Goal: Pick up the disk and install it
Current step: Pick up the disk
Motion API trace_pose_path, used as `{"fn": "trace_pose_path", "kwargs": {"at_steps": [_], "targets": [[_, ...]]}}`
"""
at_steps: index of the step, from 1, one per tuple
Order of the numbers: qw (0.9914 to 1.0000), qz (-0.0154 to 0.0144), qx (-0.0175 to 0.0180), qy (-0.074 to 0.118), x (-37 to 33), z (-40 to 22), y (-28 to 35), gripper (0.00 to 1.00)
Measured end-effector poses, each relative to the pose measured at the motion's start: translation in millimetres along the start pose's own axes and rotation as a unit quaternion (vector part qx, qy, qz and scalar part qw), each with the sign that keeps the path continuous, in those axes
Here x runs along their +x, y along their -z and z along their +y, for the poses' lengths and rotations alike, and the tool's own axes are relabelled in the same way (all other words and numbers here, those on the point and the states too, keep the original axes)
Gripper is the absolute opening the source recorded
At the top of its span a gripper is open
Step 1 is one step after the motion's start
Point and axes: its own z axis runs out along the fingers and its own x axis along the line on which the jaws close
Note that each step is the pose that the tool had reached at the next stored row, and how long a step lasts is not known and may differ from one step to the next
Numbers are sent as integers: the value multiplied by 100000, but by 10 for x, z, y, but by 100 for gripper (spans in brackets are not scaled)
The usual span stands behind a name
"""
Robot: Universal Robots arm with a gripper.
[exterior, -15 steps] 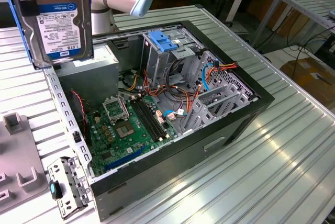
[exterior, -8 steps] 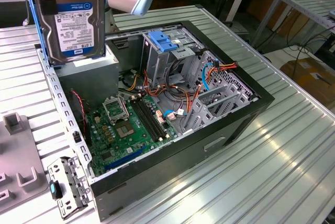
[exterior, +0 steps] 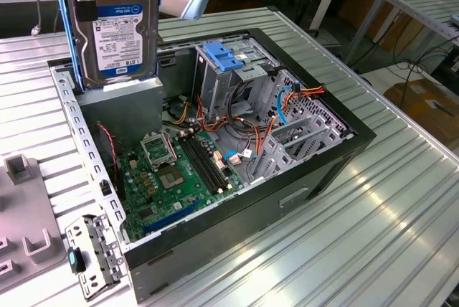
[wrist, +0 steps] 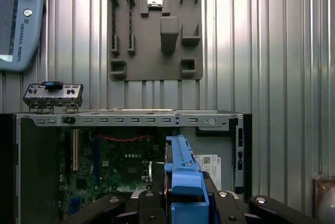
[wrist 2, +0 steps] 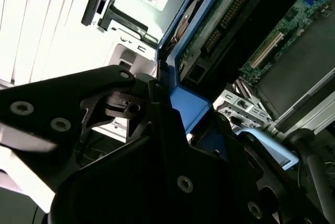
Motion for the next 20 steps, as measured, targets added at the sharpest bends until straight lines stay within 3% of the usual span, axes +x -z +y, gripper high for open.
{"fn": "trace_pose_path", "kwargs": {"at_steps": [6, 11, 14, 18, 20], "targets": [[100000, -12, -6, -279, 96, -41, -16, 37], [99999, 20, -67, -498, 123, -209, -34, 37], [99998, 13, -63, -600, 130, -256, -48, 37], [99991, -2, 821, -1054, 130, -283, -66, 37], [99985, -6, 856, -1492, 130, -312, -85, 37]]}}
